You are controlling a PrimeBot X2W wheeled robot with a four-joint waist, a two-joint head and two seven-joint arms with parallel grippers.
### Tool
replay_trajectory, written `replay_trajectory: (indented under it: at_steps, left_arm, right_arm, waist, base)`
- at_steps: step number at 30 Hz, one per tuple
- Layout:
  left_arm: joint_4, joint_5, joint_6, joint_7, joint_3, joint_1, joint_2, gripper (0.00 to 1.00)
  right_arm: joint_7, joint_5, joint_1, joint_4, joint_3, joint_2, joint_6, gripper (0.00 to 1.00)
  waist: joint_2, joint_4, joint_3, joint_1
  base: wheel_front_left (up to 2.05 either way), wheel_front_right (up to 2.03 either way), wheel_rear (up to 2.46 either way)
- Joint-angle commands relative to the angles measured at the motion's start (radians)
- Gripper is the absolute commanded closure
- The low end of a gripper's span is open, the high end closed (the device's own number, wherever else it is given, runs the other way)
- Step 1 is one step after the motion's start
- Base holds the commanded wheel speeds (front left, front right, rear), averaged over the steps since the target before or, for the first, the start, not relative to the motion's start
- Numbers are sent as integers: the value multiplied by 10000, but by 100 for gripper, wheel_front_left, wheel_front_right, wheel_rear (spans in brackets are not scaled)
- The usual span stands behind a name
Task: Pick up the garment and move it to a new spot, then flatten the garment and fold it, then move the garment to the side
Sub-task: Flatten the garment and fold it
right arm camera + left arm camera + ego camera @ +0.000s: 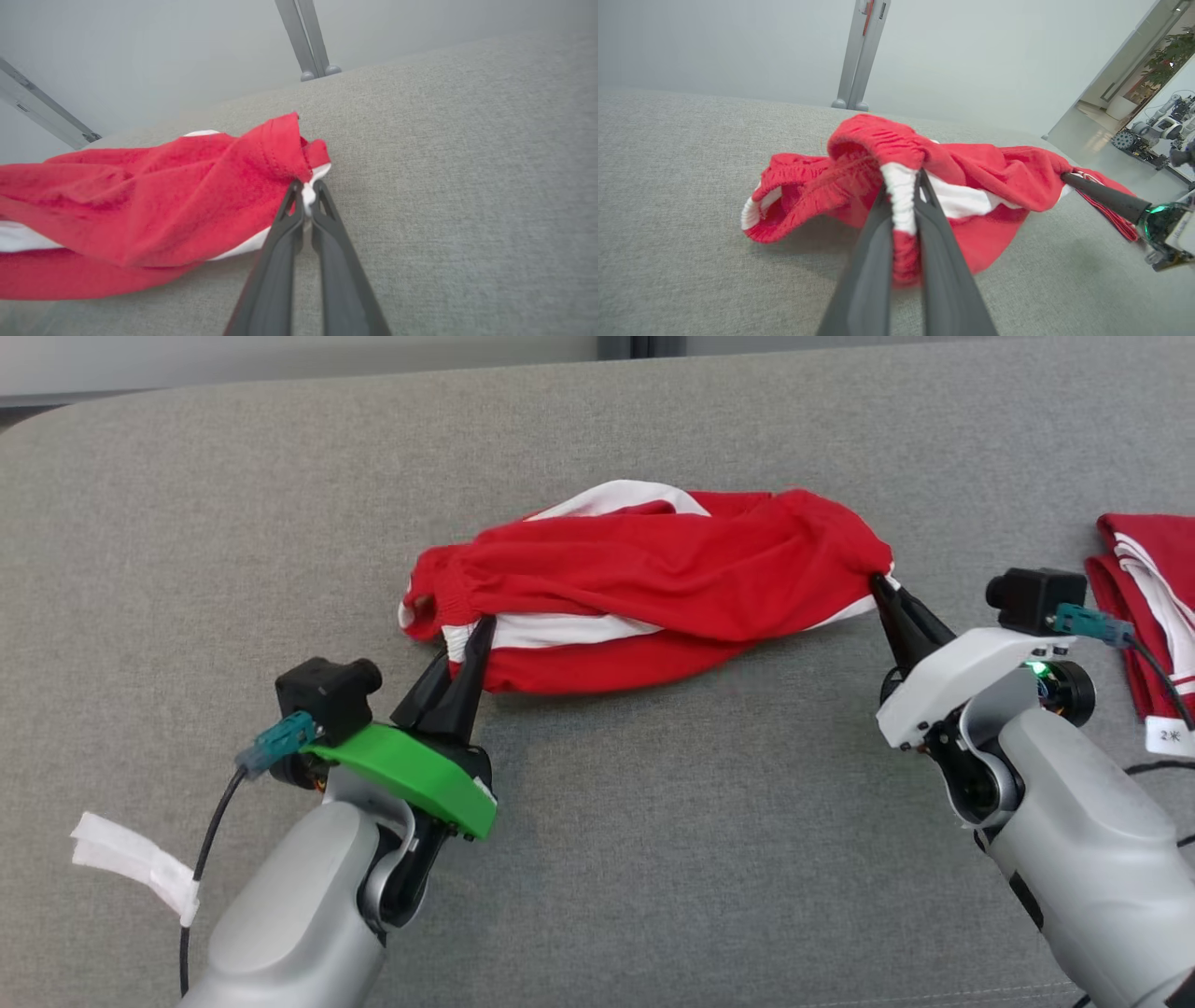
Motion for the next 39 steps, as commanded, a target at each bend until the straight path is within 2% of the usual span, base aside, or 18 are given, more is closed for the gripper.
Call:
replay_trajectory:
  at_steps: [1,5,11,14,17,22,26,28,29,31,32,35,36,39]
  left_arm:
    - [-412,-102,-27,-25,100,281,185,100]
    - [-1706,-411,-27,-27,235,803,463,100]
    - [-3686,-1266,-27,427,193,1301,889,100]
    - [-4623,-1466,145,927,231,1299,1125,100]
    - [-5490,-1696,373,1406,263,1068,1177,100]
    - [-6181,-1817,687,2011,534,168,1216,100]
    - [-5652,-1835,744,2420,889,-1248,1169,100]
    - [-5135,-1707,539,2393,1094,-2284,1123,100]
    - [-4909,-1904,426,2286,1237,-2715,993,100]
    - [-4020,-1161,237,2105,1206,-3820,1343,100]
    - [-3649,-1148,168,1846,1286,-4358,1202,100]
    - [-2764,-731,40,927,1476,-5796,1128,100]
    - [-2414,-421,23,637,1470,-6242,1282,100]
    - [-1856,-110,-20,112,1630,-7239,1248,100]
  right_arm:
    - [10,205,374,-441,-155,-123,-13,100]
    - [167,808,1319,-2008,-885,-390,-13,100]
    - [630,1620,2977,-5156,-2549,-554,-9,100]
    - [1068,1154,3545,-6663,-3598,-529,-9,100]
    - [1846,609,3705,-8027,-4362,-202,-7,100]
    - [3521,-304,2823,-9427,-5231,480,-7,100]
    - [4352,-659,1110,-8999,-5412,1035,-7,100]
    - [4220,-1183,-191,-8519,-5206,1069,-7,100]
    - [3960,-1611,-863,-8290,-5090,914,-7,100]
    - [3269,-2044,-2048,-7293,-4741,1054,-9,100]
    - [2892,-2322,-2754,-6785,-4619,1111,-9,100]
    - [1539,-3606,-4673,-5667,-3675,549,-7,100]
    - [1022,-3939,-5196,-5152,-3371,508,-18,100]
    - [-212,-4247,-6613,-4131,-3451,785,-10,100]
  waist:
    - [0,-147,-341,0]
    - [0,-286,-723,0]
    - [0,-478,-1102,0]
    - [0,-612,-1034,0]
    - [0,-723,-761,0]
    - [0,-949,176,0]
    - [0,-1231,1371,0]
    - [0,-1375,2008,0]
    - [0,-1447,2338,0]
    - [0,-1625,2822,0]
    - [0,-1707,3050,0]
    - [0,-1906,3354,0]
    - [0,-1973,3394,0]
    - [0,-2078,3398,0]
  base:
    - [0,0,0]
    - [0,0,0]
    - [0,0,0]
    - [0,0,0]
    - [0,0,0]
    - [0,0,0]
    - [0,0,0]
    - [0,0,0]
    - [0,0,0]
    - [0,0,0]
    - [0,0,0]
    - [0,0,0]
    - [0,0,0]
    - [0,0,0]
